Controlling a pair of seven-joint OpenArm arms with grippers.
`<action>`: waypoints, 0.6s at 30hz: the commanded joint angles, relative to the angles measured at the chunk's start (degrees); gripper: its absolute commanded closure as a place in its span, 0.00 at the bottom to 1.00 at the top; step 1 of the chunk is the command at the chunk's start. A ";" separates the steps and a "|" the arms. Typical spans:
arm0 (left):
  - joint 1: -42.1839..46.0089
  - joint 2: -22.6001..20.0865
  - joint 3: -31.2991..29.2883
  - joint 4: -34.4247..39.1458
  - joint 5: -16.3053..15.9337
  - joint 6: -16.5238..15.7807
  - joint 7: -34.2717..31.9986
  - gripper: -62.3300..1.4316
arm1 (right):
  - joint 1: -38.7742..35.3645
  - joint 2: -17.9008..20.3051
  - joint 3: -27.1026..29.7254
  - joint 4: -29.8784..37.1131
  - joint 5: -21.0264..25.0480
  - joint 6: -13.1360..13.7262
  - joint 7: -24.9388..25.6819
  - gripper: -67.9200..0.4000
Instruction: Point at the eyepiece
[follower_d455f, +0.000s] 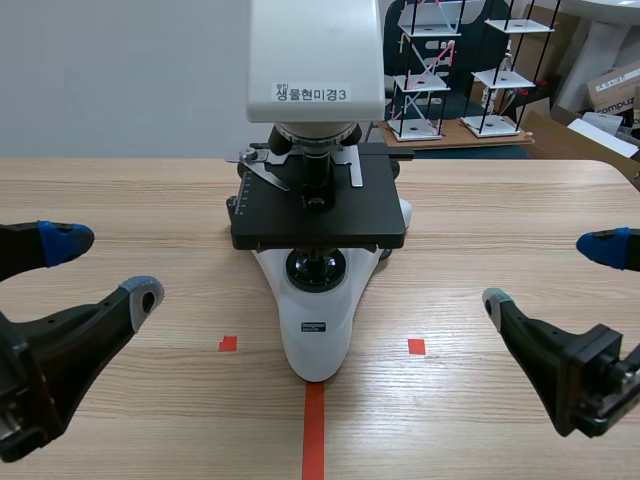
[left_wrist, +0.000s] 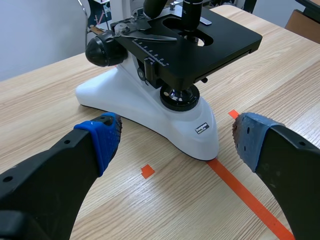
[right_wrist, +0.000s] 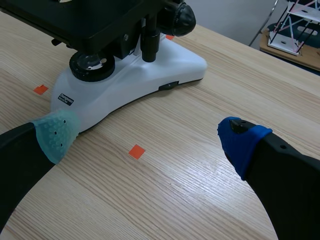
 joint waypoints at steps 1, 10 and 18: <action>0.26 0.13 0.11 0.37 -0.35 -0.04 -0.63 0.23 | 0.68 0.15 0.81 0.42 0.42 -0.02 1.03 0.10; 0.26 0.13 0.11 0.37 -0.35 -0.02 -0.63 0.23 | 0.68 0.15 0.81 0.42 0.42 -0.02 1.01 0.10; 0.26 0.13 0.11 0.37 -0.35 -0.02 -0.59 0.23 | 0.68 0.15 0.81 0.42 0.39 -0.22 1.68 0.10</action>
